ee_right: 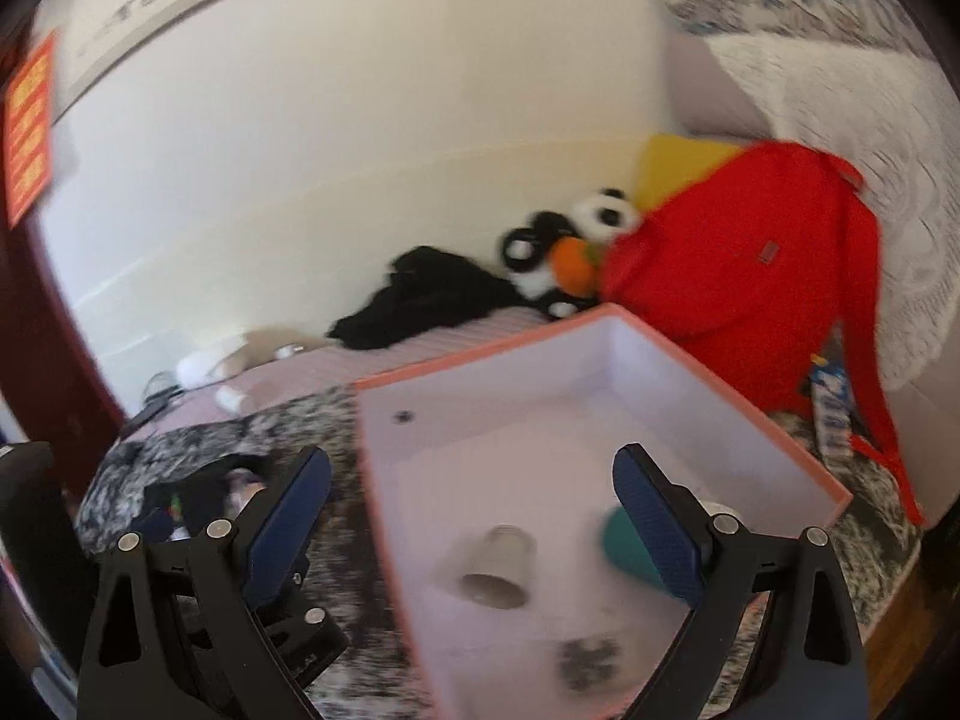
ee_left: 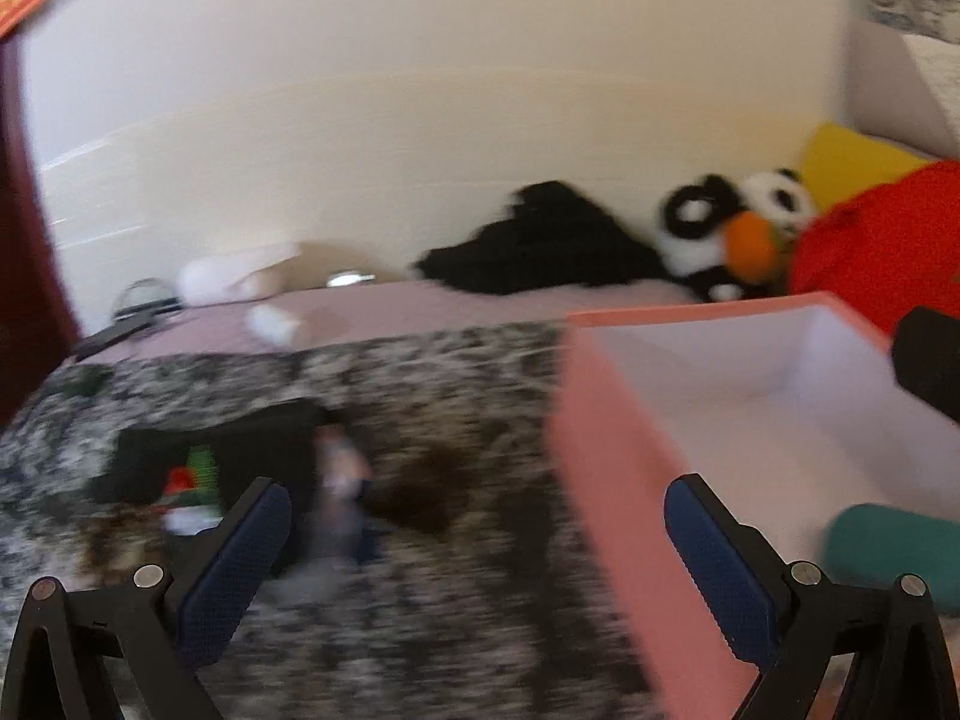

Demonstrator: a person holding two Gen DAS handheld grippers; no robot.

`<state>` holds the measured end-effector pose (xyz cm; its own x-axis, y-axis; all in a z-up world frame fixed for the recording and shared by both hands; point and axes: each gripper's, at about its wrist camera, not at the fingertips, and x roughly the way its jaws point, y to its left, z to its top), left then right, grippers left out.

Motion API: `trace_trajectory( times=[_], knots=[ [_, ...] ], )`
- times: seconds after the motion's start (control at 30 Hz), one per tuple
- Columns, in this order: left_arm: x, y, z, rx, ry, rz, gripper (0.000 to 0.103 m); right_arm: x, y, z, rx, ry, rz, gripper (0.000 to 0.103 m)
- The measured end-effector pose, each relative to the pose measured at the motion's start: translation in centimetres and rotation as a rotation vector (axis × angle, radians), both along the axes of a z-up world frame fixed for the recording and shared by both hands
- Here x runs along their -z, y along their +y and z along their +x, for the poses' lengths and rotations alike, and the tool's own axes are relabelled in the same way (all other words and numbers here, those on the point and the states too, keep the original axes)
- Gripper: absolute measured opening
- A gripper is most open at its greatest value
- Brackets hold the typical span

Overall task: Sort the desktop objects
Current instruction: 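Grasp the brown bead bracelet with the left gripper while the right gripper grasps the clear round container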

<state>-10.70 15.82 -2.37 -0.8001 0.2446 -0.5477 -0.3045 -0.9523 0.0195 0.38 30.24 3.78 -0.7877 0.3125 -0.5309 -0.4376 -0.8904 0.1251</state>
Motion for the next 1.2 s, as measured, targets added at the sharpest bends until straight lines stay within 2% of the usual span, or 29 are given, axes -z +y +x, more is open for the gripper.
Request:
trace_trajectory(
  times=[0.1,0.27,0.43,0.5,0.67,0.7,0.77,0.87,1.07,1.2],
  knots=[
    [1.1,-3.5,-1.2,-0.065,0.005,-0.026,0.103,0.3,-3.5,-1.9,-0.063,-0.013,0.027,0.097],
    [4.3,-8.8,-3.7,-0.146,-0.047,-0.076,0.103,1.9,-8.3,-5.3,-0.156,-0.053,0.021,0.097],
    [7.3,-13.2,-5.6,-0.209,-0.113,-0.146,0.103,5.9,-11.4,-9.2,-0.234,-0.117,-0.02,0.097],
    [8.2,-15.0,-6.3,-0.239,-0.144,-0.16,0.103,8.7,-11.9,-11.1,-0.265,-0.159,-0.062,0.096],
    [9.6,-19.0,-7.5,-0.309,-0.208,-0.171,0.103,15.2,-12.0,-15.4,-0.288,-0.312,-0.093,0.077],
    [9.7,-19.6,-7.7,-0.317,-0.211,-0.172,0.103,16.3,-12.0,-16.1,-0.292,-0.338,-0.103,0.069],
    [10.0,-20.5,-8.0,-0.33,-0.214,-0.171,0.103,18.0,-11.7,-17.1,-0.304,-0.369,-0.131,0.067],
    [10.4,-21.2,-8.5,-0.329,-0.217,-0.165,0.103,19.2,-11.8,-17.9,-0.327,-0.368,-0.152,0.067],
    [12.6,-21.4,-10.2,-0.248,-0.235,-0.148,0.103,19.8,-12.6,-18.8,-0.343,-0.336,-0.159,0.066],
    [14.6,-21.7,-11.7,-0.206,-0.277,-0.142,0.103,19.4,-12.6,-18.7,-0.338,-0.334,-0.217,0.066]
  ],
)
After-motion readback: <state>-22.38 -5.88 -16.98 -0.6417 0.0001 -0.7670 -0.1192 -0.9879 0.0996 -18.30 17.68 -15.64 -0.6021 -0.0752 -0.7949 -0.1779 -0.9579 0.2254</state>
